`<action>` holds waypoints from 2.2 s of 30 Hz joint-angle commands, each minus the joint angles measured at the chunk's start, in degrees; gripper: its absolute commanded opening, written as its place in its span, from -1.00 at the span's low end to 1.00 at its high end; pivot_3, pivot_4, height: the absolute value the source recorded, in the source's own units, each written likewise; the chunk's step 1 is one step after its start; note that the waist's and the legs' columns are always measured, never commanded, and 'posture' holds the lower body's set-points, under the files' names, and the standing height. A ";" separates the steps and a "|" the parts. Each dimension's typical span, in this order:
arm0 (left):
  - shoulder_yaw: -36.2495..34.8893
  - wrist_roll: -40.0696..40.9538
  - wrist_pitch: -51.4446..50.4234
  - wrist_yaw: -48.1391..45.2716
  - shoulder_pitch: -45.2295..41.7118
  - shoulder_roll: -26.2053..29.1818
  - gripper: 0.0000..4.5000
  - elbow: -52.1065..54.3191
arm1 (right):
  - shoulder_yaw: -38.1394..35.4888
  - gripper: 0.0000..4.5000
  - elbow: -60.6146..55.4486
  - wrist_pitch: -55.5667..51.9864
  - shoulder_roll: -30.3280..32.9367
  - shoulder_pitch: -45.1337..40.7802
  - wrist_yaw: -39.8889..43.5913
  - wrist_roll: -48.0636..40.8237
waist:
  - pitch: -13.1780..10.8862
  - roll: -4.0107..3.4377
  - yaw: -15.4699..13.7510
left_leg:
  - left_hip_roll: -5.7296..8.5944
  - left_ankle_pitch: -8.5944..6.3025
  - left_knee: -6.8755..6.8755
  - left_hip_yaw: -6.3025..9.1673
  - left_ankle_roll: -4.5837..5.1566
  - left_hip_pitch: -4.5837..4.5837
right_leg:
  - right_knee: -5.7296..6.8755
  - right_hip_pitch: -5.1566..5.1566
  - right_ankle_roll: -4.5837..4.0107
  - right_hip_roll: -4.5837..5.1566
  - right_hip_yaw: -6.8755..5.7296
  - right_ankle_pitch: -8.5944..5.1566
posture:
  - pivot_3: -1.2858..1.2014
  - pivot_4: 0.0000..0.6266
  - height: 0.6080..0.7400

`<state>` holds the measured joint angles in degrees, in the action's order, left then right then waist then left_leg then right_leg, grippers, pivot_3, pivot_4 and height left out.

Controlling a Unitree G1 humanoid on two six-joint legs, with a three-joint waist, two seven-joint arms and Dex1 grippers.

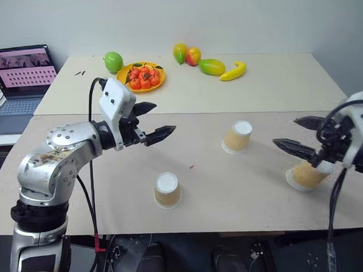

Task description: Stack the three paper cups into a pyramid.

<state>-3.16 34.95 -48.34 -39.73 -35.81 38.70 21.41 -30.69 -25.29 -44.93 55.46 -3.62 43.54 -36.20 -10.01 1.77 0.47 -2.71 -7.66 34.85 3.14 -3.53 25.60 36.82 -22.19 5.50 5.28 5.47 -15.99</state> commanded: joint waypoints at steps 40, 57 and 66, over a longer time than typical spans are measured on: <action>0.27 0.89 -0.14 -3.72 -8.19 0.24 1.00 -3.59 | -1.50 0.78 20.43 25.30 -14.80 8.81 3.14 9.10 | 0.03 -0.05 0.60 | -0.01 0.01 0.02 -0.02 -0.02 -0.16 | 0.12 0.08 0.01 -0.02 0.06 -0.01 | 0.03 -0.52 0.88; 1.84 1.13 0.16 -3.24 -6.45 -0.76 1.00 -2.62 | 4.88 0.25 -2.78 4.50 -3.25 1.06 4.04 -3.84 | 0.03 -0.21 1.04 | -0.02 0.02 0.01 0.00 -0.02 -0.21 | 0.20 0.08 0.01 -0.06 0.08 -0.01 | 0.03 -0.52 0.88; 2.82 0.06 1.04 -3.56 -6.45 -1.19 1.00 -2.64 | 19.36 0.25 -9.26 -1.54 -4.70 -12.73 -0.78 -6.40 | 0.02 -0.19 0.53 | -0.02 0.02 0.05 0.01 -0.02 -0.12 | 0.17 0.03 0.02 -0.05 0.06 -0.01 | 0.03 -0.52 0.88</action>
<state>-0.03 35.58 -48.74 -43.27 -41.64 37.31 17.23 -11.75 -33.10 -46.11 51.01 -14.73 43.83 -42.35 -10.00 1.58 1.00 -2.73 -7.65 34.88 3.15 -3.55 25.48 36.99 -22.17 5.51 5.23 5.53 -16.01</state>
